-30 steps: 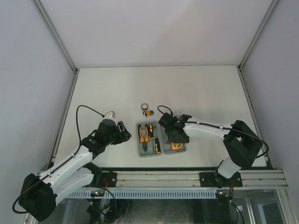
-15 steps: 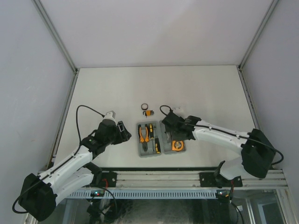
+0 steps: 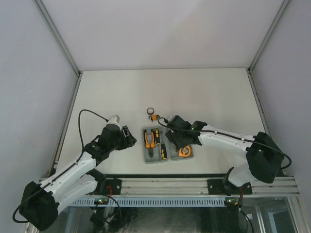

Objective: Sort the tools into containers
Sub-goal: Place the engineering item in the storage box.

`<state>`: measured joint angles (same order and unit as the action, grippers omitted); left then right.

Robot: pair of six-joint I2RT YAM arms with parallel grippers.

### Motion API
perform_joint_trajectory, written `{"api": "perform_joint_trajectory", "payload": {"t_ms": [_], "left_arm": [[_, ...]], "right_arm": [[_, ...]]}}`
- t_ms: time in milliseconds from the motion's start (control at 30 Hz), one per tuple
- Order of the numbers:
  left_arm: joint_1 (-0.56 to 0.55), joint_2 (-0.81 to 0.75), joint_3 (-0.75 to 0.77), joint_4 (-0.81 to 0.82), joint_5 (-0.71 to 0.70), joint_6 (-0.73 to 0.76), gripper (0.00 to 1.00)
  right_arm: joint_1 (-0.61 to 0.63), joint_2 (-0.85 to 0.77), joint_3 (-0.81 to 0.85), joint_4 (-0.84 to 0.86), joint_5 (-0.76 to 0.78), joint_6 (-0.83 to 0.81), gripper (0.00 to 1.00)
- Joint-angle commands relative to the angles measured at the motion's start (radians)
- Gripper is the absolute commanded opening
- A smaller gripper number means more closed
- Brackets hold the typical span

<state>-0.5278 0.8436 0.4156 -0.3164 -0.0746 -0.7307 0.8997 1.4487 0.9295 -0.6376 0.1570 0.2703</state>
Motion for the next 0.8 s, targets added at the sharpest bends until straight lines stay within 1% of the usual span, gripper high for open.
{"api": "perform_joint_trajectory", "payload": {"t_ms": [0, 267, 433, 500, 533, 633, 767], "left_arm": [[0.007, -0.025, 0.025, 0.013, -0.005, 0.007, 0.63], [0.006, -0.032, 0.016, 0.013, -0.006, -0.001, 0.63], [0.006, -0.035, 0.018, 0.011, -0.005, -0.001, 0.63], [0.007, -0.033, 0.018, 0.011, -0.006, -0.001, 0.63], [0.007, -0.032, 0.019, 0.011, -0.007, -0.001, 0.63], [0.006, -0.027, 0.022, 0.011, -0.005, -0.001, 0.63], [0.007, -0.027, 0.019, 0.011, -0.008, 0.001, 0.63]], "right_arm": [[-0.021, 0.025, 0.020, 0.037, -0.056, -0.109, 0.57], [-0.012, 0.112, 0.037, -0.032, -0.037, -0.147, 0.62], [-0.007, 0.130, 0.038, -0.034, -0.031, -0.149, 0.62], [-0.008, 0.136, 0.038, -0.036, -0.029, -0.146, 0.60], [-0.010, 0.138, 0.037, -0.038, -0.025, -0.139, 0.56], [-0.020, 0.145, 0.038, -0.046, -0.016, -0.106, 0.43], [-0.038, 0.142, 0.037, -0.050, -0.010, -0.039, 0.30]]}}
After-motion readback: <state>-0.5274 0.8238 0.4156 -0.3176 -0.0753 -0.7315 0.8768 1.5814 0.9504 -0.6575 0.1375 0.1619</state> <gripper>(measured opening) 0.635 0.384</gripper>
